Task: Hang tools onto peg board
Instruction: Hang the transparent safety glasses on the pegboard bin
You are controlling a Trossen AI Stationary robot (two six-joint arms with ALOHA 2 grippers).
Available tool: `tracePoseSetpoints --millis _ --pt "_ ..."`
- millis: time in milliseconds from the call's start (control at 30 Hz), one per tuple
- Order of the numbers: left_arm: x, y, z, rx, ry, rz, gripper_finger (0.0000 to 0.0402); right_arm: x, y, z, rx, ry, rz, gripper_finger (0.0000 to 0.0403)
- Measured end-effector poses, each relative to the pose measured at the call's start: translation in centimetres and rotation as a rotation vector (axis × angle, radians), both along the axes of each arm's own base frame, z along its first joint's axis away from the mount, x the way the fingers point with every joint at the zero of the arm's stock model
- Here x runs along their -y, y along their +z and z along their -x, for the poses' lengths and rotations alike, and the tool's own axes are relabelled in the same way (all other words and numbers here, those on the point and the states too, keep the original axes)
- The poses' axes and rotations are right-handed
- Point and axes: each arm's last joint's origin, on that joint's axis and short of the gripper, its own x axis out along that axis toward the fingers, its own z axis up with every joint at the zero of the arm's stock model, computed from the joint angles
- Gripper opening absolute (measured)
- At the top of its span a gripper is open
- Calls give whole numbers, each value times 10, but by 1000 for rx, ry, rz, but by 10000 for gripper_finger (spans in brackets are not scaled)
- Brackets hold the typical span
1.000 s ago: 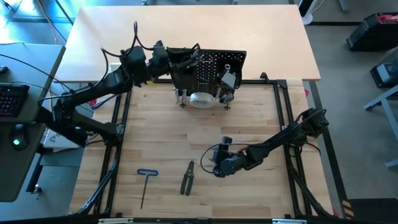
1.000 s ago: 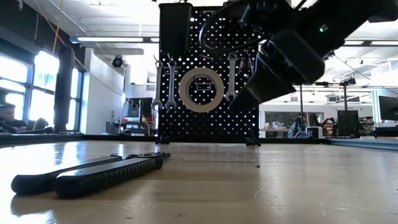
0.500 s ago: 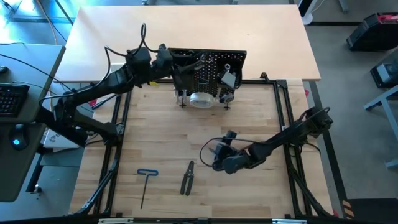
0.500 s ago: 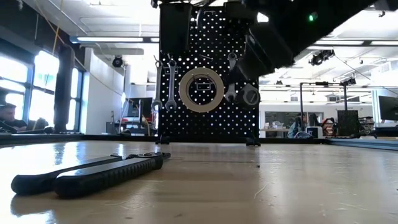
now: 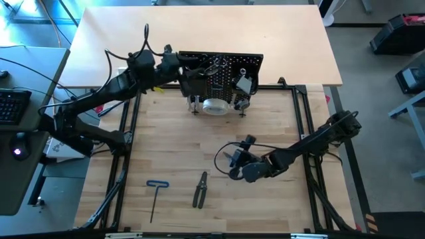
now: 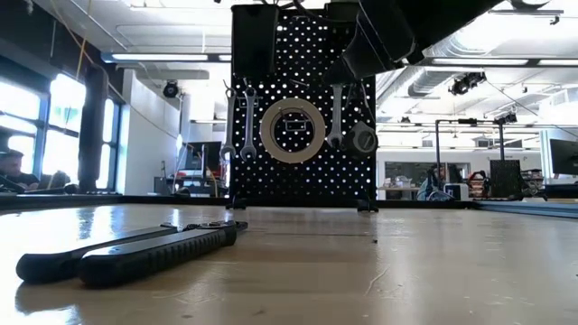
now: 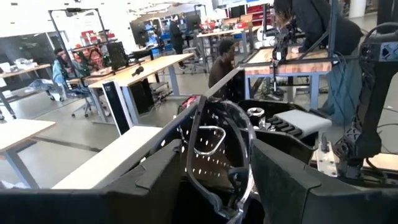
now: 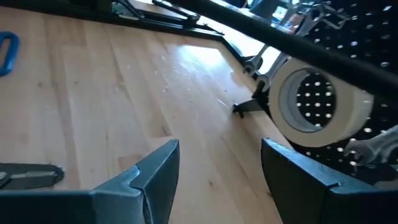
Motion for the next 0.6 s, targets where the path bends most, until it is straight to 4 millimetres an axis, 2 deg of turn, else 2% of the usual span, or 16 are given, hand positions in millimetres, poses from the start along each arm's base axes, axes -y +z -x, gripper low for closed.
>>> tracePoseSetpoints --millis 333,467,600 --pt "6 9 13 17 -11 -19 179 2 7 1 42 -48 29 217" --pt "7 10 17 -4 -11 -37 179 3 23 4 99 -51 38 217" --pt "6 8 17 -26 -10 -39 179 5 47 7 186 -35 44 217"
